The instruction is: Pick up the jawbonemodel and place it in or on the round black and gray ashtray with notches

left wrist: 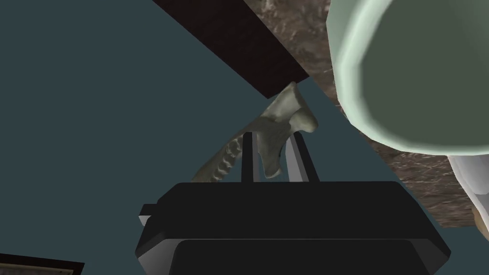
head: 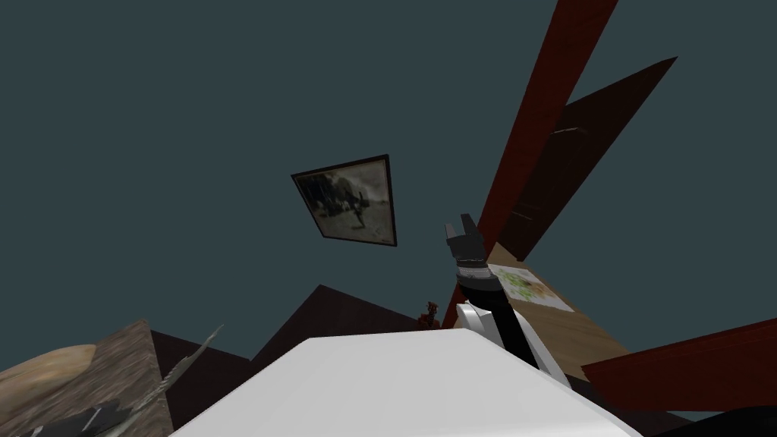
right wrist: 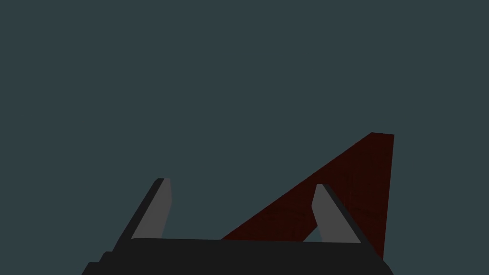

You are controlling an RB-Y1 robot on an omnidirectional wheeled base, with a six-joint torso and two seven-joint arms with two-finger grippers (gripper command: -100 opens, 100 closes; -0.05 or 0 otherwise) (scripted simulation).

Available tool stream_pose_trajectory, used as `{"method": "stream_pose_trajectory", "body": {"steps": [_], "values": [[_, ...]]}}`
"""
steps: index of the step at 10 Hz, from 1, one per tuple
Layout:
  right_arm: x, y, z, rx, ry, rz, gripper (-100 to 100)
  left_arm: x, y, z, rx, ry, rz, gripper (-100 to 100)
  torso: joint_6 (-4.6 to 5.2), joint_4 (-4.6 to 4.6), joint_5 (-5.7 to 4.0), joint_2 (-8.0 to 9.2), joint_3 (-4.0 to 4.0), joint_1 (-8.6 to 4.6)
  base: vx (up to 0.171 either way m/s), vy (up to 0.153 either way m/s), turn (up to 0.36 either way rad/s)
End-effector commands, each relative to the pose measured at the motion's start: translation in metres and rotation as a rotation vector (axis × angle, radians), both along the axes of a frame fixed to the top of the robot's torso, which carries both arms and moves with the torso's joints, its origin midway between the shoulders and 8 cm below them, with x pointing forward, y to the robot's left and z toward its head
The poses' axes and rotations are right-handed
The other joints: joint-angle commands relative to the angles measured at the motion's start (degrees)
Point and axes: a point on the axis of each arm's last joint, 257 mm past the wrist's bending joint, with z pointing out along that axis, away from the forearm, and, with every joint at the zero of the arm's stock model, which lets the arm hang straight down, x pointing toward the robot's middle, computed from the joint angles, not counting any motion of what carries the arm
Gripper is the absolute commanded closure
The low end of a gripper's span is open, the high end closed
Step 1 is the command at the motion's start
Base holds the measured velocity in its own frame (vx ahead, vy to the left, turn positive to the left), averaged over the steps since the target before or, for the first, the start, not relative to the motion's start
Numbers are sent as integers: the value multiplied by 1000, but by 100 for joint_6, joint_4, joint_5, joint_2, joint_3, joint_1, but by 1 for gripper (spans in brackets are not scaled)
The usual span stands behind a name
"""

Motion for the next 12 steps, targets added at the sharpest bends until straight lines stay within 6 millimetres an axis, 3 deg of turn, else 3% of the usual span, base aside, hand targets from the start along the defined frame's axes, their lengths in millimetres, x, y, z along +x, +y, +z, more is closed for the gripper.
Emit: {"method": "stream_pose_trajectory", "body": {"steps": [1,2,3,4,10,11,12], "values": [[0,0,0,0,0,0,0,-8,11,7,6,10,32,100,0,0,0,0,0,0,7,54,12],[0,0,0,0,0,0,0,-15,11,9,-17,23,65,100,-1,1,1,3,1,2,-20,70,39],[0,0,0,0,0,0,0,-21,24,16,13,27,83,100,-7,2,2,13,7,8,-20,62,17],[0,0,0,0,0,0,0,-21,24,16,13,27,83,100,-8,4,2,17,10,8,-3,32,7],[0,0,0,0,0,0,0,-61,48,36,10,70,232,100,-20,8,5,25,16,2,-14,48,49],[0,0,0,0,0,0,0,-75,52,40,3,83,280,100,-18,9,5,25,16,-1,-20,43,68],[0,0,0,0,0,0,0,-75,53,41,4,83,281,100,-26,9,3,27,18,-3,-22,31,60]]}}
